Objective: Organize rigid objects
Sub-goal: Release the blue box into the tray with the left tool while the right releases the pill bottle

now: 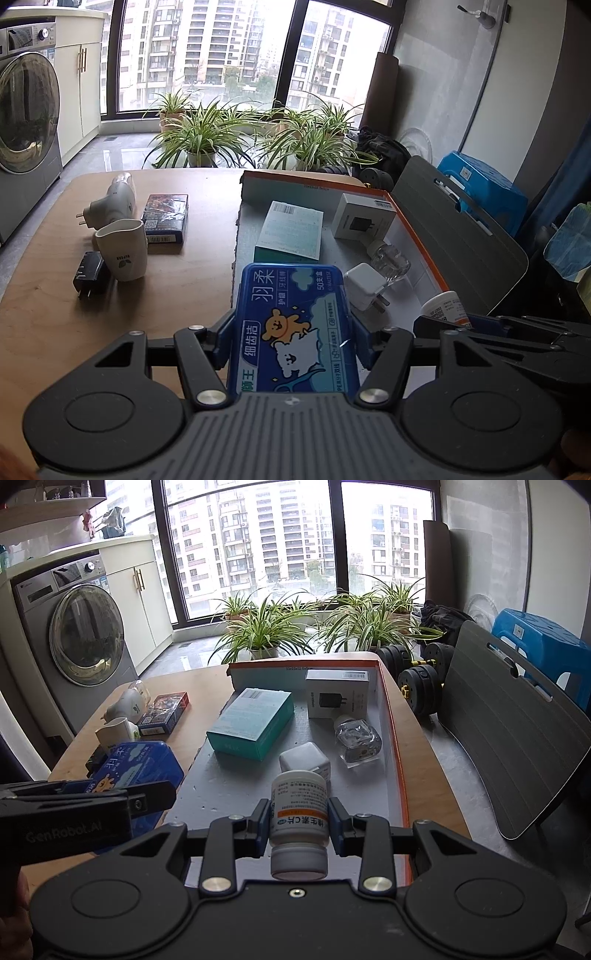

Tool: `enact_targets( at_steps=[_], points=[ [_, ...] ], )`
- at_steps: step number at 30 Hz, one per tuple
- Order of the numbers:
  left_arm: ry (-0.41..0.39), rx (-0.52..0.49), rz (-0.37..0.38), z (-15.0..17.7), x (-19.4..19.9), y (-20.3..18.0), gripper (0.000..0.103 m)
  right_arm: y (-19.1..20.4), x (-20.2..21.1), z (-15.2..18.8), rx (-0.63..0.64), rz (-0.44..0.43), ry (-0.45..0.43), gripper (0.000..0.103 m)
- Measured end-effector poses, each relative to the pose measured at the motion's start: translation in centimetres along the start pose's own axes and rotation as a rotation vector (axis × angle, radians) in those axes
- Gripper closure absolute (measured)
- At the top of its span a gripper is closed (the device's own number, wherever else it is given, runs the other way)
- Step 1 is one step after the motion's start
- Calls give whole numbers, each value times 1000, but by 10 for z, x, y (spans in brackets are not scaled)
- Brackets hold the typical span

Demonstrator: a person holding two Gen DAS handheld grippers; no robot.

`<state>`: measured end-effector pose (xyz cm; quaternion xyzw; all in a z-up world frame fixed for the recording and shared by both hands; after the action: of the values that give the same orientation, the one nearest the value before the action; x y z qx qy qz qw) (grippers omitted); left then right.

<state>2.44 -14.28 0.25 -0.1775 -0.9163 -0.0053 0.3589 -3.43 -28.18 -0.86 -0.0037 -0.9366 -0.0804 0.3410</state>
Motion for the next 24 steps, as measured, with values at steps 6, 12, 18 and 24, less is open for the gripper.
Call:
enact_targets(
  at_steps=[6,12,18,24],
  points=[
    [5,0,-1,0,-2,0,40,0,-5,0,-4,-1,7,63],
    [13,2,0,1,-5,0,40,-1,-8,1,-6,-1,12,63],
    [18,2,-1,0,-8,0,40,-2,-12,1,-14,-2,21,63],
    [26,1,-1,0,-13,0,40,-4,-16,0,-20,-2,29,63]
  ],
)
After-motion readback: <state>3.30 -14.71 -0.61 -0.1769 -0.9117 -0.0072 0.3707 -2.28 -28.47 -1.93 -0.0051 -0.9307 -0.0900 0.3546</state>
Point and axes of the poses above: each gripper's, at about its wrist camera, not at the fingertips, and x roughly against the way its jaws point, y to its left, z to its underside, the point moved 1 cm from there along -x, roughly the way its jaws point, and after that the axes turned 5 degrees about -z, right-handed, at the moved point
